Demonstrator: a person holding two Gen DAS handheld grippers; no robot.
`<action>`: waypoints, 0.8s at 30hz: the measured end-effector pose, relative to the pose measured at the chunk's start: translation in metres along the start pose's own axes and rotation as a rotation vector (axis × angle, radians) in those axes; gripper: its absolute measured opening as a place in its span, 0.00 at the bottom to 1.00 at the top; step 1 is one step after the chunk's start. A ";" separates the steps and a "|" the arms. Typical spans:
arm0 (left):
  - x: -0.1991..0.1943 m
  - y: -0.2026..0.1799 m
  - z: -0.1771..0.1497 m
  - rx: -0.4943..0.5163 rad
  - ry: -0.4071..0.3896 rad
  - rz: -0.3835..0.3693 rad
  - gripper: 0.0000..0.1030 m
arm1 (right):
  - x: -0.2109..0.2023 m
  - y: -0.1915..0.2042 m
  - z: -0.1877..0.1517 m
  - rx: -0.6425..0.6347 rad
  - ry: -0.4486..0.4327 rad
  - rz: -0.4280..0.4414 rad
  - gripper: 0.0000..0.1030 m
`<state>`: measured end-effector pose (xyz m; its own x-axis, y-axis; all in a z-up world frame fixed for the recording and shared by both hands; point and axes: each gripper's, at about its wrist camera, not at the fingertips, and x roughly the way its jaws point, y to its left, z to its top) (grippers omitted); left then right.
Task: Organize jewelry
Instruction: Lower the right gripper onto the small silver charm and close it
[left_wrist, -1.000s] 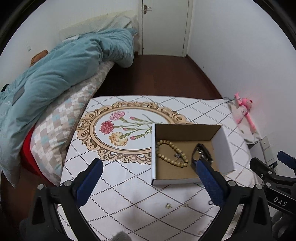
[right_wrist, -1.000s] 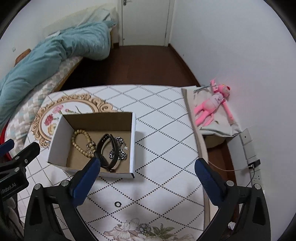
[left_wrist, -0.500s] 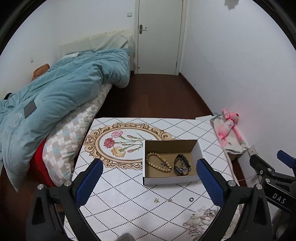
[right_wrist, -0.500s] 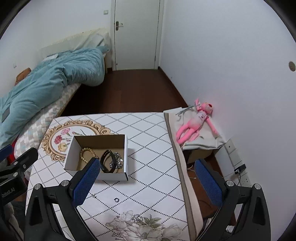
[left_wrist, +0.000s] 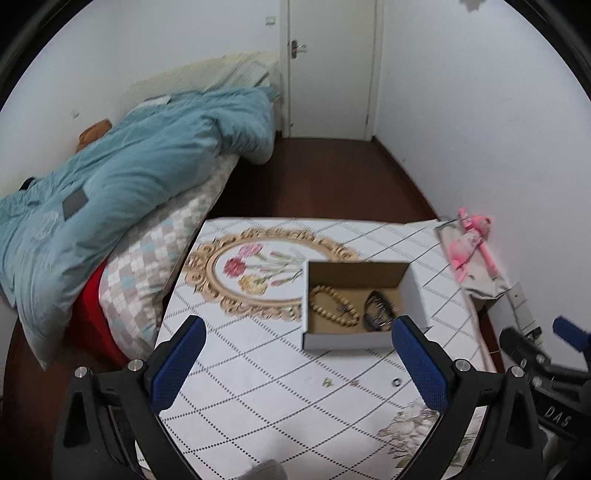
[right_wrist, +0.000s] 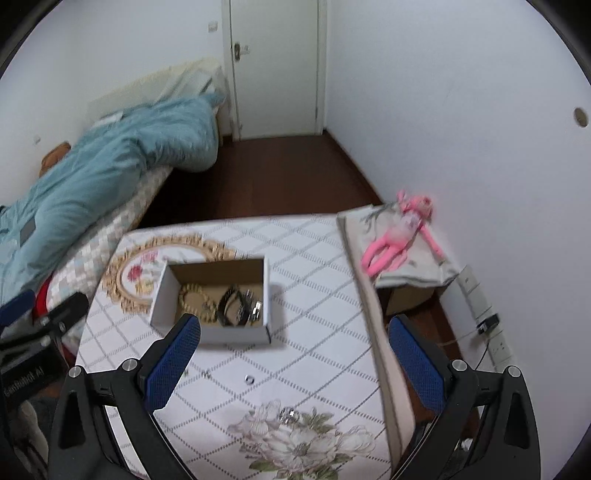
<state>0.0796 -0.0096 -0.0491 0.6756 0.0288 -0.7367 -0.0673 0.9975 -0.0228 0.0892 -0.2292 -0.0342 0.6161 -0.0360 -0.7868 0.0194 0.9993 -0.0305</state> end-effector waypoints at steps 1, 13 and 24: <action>0.006 0.002 -0.004 -0.003 0.015 0.007 1.00 | 0.010 0.001 -0.005 -0.003 0.024 0.008 1.00; 0.093 0.027 -0.088 -0.010 0.268 0.099 1.00 | 0.118 -0.007 -0.103 0.044 0.312 0.013 0.78; 0.119 0.042 -0.121 -0.037 0.372 0.101 1.00 | 0.133 0.005 -0.143 -0.006 0.287 -0.032 0.17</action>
<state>0.0683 0.0280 -0.2199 0.3518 0.0947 -0.9313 -0.1513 0.9875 0.0432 0.0587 -0.2296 -0.2272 0.3667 -0.0681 -0.9278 0.0304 0.9977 -0.0612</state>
